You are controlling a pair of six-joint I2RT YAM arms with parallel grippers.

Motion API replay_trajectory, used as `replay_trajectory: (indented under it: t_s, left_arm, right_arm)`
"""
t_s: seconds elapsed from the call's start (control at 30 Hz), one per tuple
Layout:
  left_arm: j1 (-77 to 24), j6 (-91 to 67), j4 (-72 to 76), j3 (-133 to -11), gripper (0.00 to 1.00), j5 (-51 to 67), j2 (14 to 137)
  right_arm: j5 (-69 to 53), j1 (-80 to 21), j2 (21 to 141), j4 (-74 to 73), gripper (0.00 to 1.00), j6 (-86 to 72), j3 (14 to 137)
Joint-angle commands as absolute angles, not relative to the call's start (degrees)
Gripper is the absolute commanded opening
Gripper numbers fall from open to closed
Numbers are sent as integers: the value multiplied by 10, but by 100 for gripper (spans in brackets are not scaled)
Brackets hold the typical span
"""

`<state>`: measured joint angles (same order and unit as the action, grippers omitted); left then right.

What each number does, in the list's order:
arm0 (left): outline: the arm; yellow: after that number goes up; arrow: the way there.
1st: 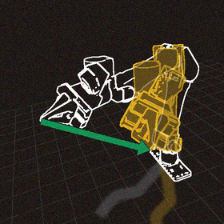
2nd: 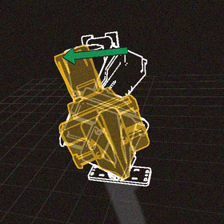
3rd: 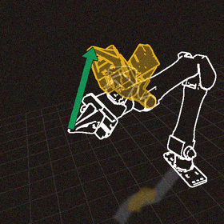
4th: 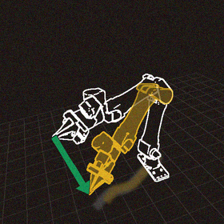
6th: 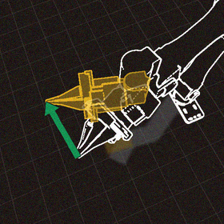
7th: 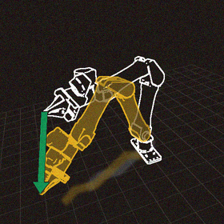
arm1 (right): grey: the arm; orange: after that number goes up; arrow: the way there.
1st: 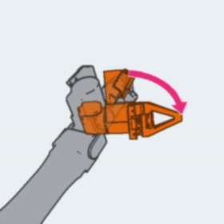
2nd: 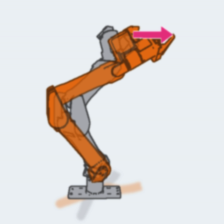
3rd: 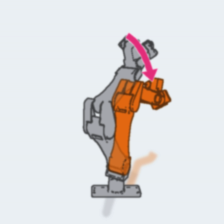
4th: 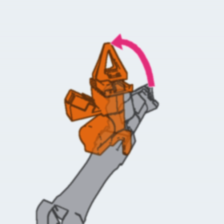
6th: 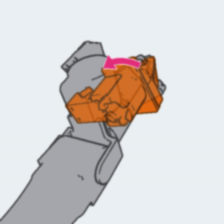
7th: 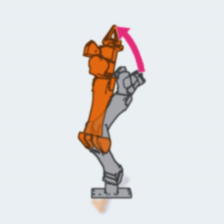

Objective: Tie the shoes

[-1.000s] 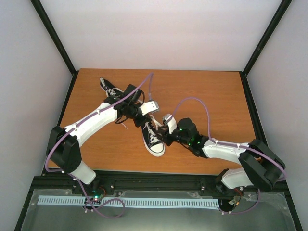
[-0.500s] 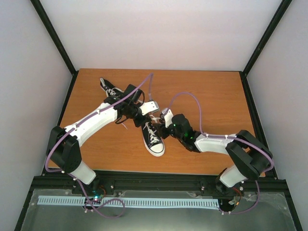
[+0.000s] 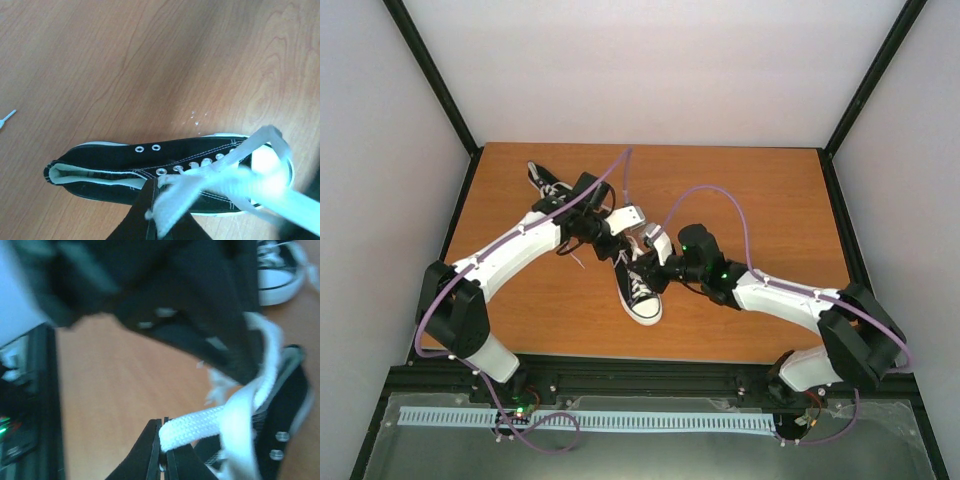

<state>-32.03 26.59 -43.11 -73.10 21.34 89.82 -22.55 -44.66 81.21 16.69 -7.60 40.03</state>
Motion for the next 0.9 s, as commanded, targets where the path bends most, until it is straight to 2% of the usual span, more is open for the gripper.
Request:
replay_trajectory:
  t_s: [0.0,0.17,0.27,0.4,0.47,0.5,0.53,0.57,0.6,0.67,0.77,0.8,0.87]
  left_arm:
    - [-309,265,-410,-731,1,205,895]
    - [-308,270,-405,-721,1,196,897]
    - [-308,273,-401,-710,1,192,895]
    - [-307,285,-403,-695,1,204,890]
    - [-308,315,-427,-694,3,236,895]
    - [-308,334,-451,-696,12,256,898]
    - [-308,352,-480,-697,26,271,898]
    - [-308,371,-500,-695,48,281,894]
    - [-307,390,-513,-690,63,276,885]
    - [-302,423,-528,-673,79,252,854]
    - [-275,457,-543,-666,81,220,846]
    - [-269,457,-519,-655,78,201,848]
    - [-267,452,-453,-607,65,169,860]
  right_arm:
    - [-398,-450,782,12,3,-79,443]
    - [-470,-443,792,-196,3,-87,506]
    - [-506,-415,781,-235,3,-133,501]
    - [-391,-367,750,-255,3,-164,470]
    - [-326,-362,780,-272,3,-152,480]
    - [-323,-362,798,-266,3,-140,486]
    - [-324,-362,815,-256,3,-130,492]
    - [-326,-362,829,-243,3,-119,497]
    - [-325,-362,840,-237,3,-111,503]
    - [-317,-362,859,-237,3,-95,517]
    - [-314,-361,879,-243,3,-73,530]
    - [-316,-361,884,-243,3,-70,532]
    - [-317,-361,889,-237,3,-65,532]
